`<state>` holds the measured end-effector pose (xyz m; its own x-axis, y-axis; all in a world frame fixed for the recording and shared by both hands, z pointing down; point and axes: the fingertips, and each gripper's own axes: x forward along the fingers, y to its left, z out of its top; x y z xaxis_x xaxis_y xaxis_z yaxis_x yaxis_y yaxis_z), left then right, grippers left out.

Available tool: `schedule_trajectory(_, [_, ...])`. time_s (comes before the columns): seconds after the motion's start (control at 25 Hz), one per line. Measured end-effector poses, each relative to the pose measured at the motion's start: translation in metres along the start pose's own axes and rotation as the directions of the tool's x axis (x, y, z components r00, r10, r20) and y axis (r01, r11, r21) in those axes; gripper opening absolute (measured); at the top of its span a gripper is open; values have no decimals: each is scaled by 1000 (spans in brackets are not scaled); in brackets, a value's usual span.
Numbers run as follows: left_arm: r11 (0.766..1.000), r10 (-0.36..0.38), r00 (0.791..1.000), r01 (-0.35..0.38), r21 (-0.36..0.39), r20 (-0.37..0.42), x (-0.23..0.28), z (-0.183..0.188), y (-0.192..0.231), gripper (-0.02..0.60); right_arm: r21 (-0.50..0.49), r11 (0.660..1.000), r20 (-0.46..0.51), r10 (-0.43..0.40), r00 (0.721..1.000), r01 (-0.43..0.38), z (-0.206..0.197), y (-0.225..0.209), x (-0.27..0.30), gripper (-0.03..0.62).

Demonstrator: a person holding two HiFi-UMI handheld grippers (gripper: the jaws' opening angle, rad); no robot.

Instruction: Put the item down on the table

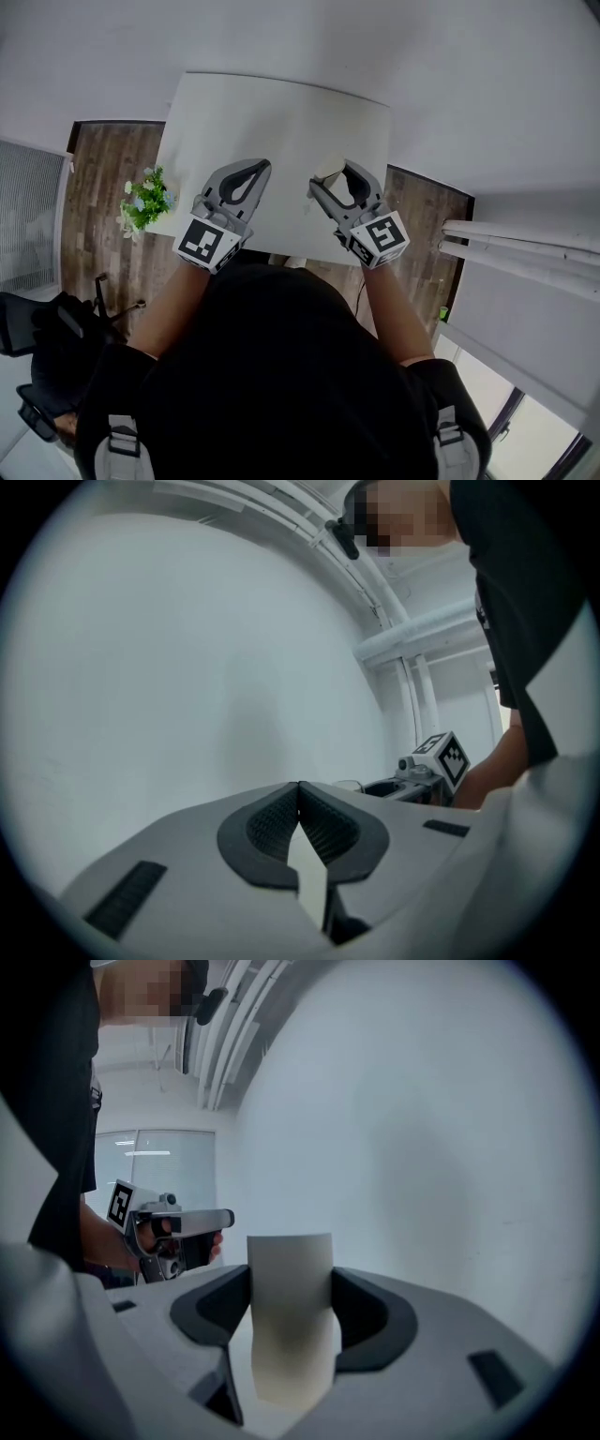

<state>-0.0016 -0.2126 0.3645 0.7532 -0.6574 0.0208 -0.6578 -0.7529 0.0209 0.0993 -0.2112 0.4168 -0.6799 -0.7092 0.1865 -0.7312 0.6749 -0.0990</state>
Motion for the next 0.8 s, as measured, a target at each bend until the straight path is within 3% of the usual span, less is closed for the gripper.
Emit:
schedule_trajectory(0.16, [1000, -20, 1000, 19, -21, -9, 12, -8, 19, -6, -39, 999, -94, -40, 995, 37, -12, -14, 18, 275])
schedule_trajectory(0.36, [998, -40, 999, 40, -40, -12, 21, -17, 33, -6, -132, 991, -238, -33, 971, 1, -37, -22, 42, 273])
schedule_trajectory(0.6, [998, -47, 997, 44, -51, -55, 26, -34, 50, -6, -232, 971, -376, -35, 926, -58, -65, -25, 69, 273])
schedule_trajectory(0.8, [997, -50, 997, 47, -61, -61, 29, -47, 60, -6, -313, 940, -500, -42, 865, -135, -92, -33, 87, 273])
